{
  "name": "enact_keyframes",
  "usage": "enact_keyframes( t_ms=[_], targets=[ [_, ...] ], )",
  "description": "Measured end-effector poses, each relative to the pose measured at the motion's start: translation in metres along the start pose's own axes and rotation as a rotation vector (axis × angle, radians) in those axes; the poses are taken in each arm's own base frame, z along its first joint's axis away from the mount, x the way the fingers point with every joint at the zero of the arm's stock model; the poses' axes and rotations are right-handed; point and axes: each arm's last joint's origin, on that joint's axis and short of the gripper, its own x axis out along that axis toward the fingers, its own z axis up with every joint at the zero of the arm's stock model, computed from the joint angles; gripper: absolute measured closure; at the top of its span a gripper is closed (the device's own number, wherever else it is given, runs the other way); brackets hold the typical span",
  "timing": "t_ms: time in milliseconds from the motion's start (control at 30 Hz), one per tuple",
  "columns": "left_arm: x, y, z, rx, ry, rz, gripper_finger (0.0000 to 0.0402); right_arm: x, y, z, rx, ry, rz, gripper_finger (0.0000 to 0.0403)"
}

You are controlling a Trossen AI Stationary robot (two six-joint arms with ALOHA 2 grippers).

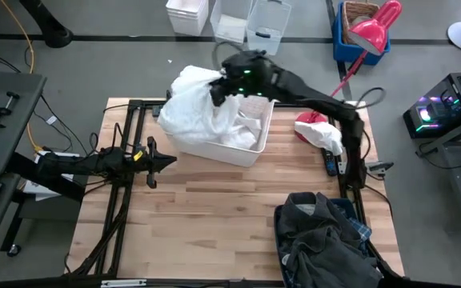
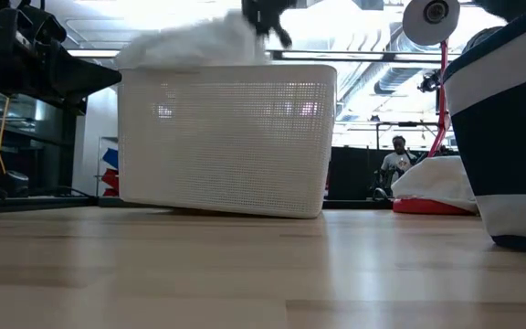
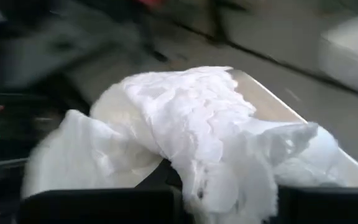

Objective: Sort clothes
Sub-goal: Put the white cloth into the white laundry bin, then put the white towel into the white laundry bin

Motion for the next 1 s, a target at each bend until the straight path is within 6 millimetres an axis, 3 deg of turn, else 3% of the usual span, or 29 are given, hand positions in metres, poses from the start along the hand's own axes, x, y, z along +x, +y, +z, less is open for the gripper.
enact_keyframes(
  t_ms=[133,267,433,600,700,867,1000],
  targets=[
    [0.000,0.000,0.000,0.000,0.000,0.000,0.0401,0.035,-0.023,-0.029,0.086,0.168,-0.142,0.0375],
    [0.000,0.000,0.000,0.000,0.000,0.000,0.0401,0.045,-0.023,-0.056,0.049,0.354,-0.186,0.0373],
    [0.000,0.000,0.000,0.000,0.000,0.000,0.0401,0.038,-0.016,-0.057,0.015,0.392,-0.146,0.0279],
    [0.000,0.000,0.000,0.000,0.000,0.000,0.0401,0.009,-0.005,-0.042,-0.025,0.359,-0.095,0.0167],
    [0.000,0.000,0.000,0.000,0.000,0.000,0.0401,-0.019,0.002,-0.033,-0.012,0.360,-0.063,0.0124],
    [0.000,0.000,0.000,0.000,0.000,0.000,0.0401,-0.076,0.021,-0.034,0.004,0.420,-0.144,0.0107],
    [0.000,0.000,0.000,0.000,0.000,0.000,0.0401,-0.113,0.037,-0.054,-0.033,0.493,-0.348,0.0106]
  ],
)
